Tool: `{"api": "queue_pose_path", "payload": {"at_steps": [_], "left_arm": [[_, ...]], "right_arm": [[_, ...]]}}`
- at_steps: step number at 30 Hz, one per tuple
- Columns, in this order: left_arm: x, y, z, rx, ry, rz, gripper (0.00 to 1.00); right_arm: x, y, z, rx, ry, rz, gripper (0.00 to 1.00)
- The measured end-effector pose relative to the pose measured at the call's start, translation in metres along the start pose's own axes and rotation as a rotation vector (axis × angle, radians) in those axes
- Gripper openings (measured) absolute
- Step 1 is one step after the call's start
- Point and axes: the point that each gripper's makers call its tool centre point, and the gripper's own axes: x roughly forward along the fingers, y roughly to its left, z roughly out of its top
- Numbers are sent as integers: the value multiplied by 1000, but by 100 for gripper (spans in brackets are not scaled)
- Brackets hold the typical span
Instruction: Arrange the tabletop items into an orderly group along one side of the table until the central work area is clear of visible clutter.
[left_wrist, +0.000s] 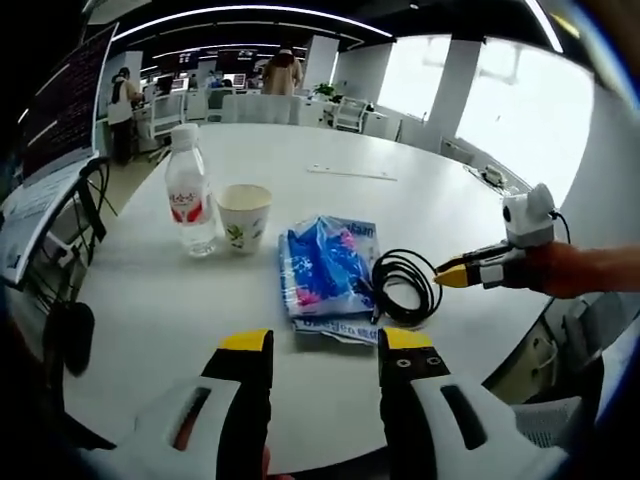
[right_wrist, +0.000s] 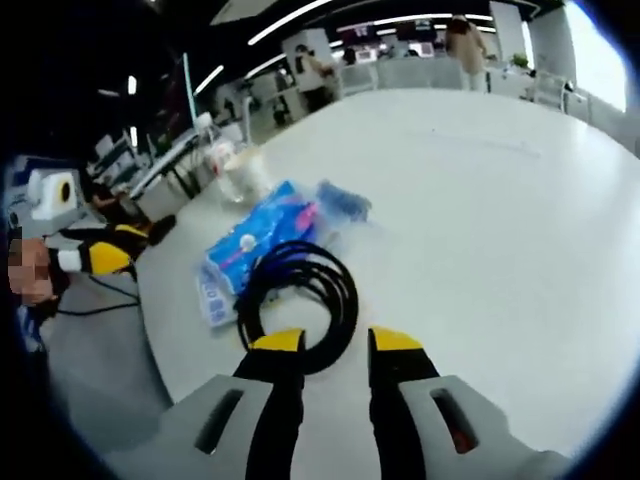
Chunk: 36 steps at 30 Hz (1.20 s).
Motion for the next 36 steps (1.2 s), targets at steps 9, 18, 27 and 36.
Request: {"api": "queue_pose_path", "payload": {"at_steps": [9,18,27,36], "left_arm": [[-3,-2,-3,-2,4,12,41],[-4,-3,-1,-5,7,19,41],[-2,-4,4,-4,2,18,41],[-1,-4,4,0,3,13,41]], "right_arm": [[15,-6,6,6,4,-25,24],[25,-1,6,-133,39,-45,17],[32,-4,4,-165,73,-51,11],[28,1,10,-167,49,-32,4]]}}
